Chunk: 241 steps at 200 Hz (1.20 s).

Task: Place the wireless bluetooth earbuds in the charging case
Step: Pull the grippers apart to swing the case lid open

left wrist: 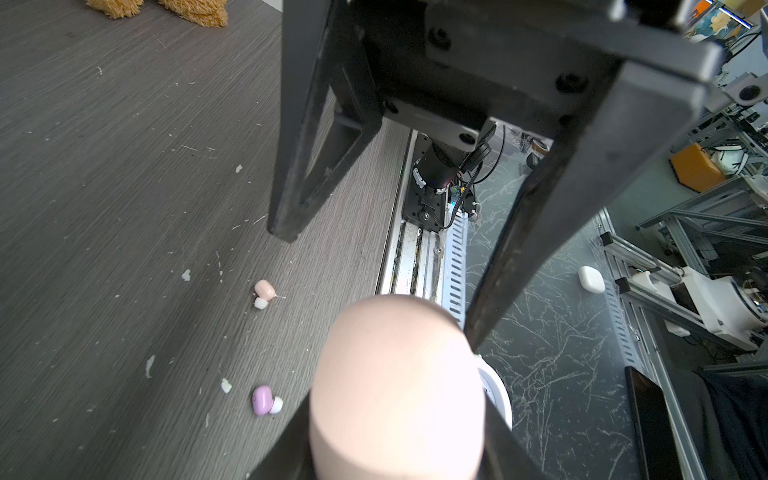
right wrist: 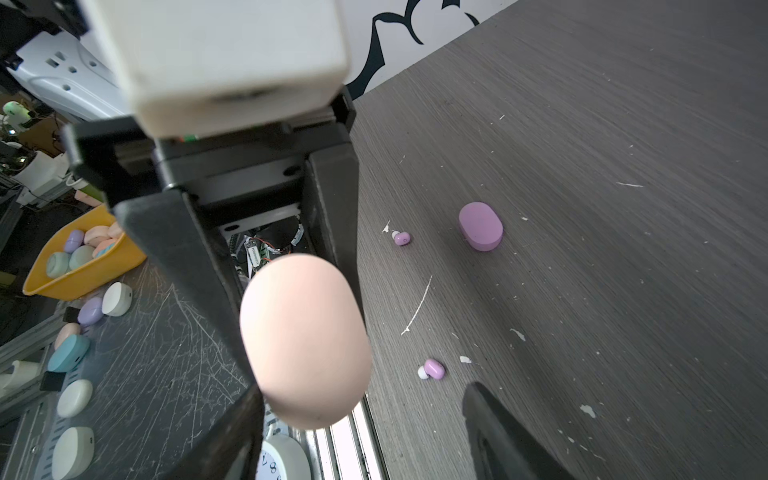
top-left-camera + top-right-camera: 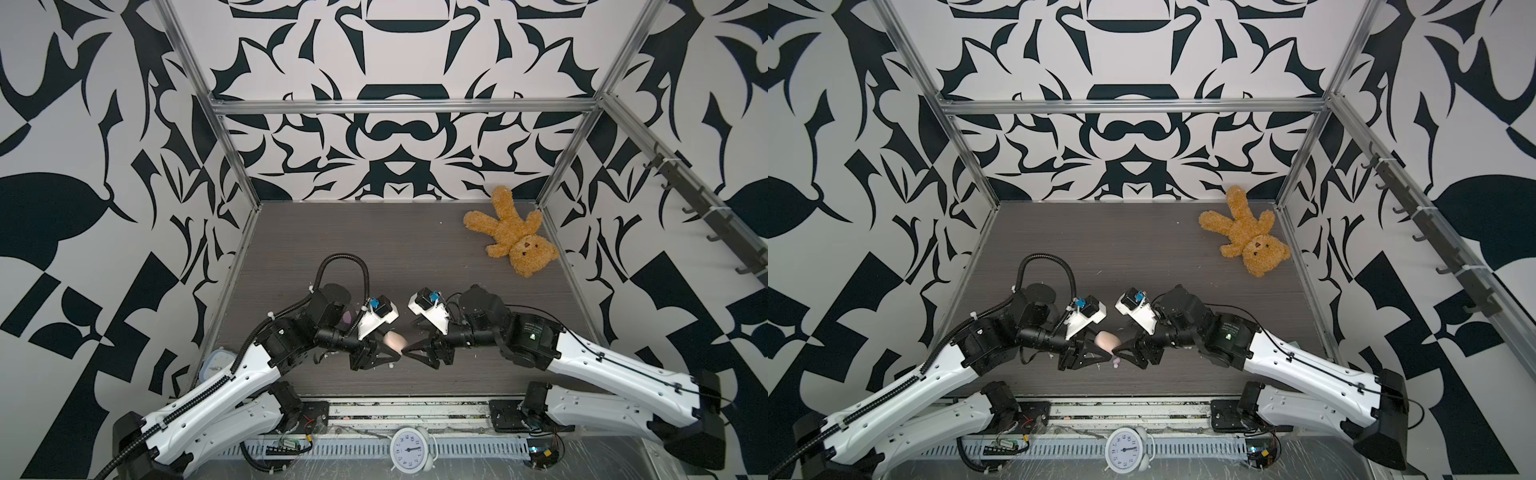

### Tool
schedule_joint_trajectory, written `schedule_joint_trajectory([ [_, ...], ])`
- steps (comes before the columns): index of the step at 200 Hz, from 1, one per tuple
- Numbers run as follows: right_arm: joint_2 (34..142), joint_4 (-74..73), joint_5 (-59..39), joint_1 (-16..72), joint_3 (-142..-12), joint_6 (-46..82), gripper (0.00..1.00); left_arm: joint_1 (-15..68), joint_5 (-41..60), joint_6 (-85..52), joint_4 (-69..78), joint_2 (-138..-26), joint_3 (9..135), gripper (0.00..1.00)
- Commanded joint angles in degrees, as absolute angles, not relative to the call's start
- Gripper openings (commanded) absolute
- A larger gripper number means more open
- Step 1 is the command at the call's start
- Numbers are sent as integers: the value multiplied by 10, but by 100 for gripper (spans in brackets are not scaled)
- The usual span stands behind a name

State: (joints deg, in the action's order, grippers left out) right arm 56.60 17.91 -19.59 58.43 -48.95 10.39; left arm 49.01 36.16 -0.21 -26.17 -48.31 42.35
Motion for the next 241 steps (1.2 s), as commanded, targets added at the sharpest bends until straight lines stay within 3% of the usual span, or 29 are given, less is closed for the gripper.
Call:
schedule_joint_trajectory([
  [1,563,163,-100,574,-504,103,76,497,422,6,-255,-478,416,0],
  [104,570,163,-99,574,-508,105,73,497,428,7,-253,-477,414,0],
  [141,559,128,-184,574,-496,108,56,497,428,7,-253,-483,414,0],
  [187,593,134,-223,574,-513,109,32,497,429,7,-254,-484,415,0],
  [241,598,124,-233,574,-510,116,17,497,424,6,-253,-483,414,0],
])
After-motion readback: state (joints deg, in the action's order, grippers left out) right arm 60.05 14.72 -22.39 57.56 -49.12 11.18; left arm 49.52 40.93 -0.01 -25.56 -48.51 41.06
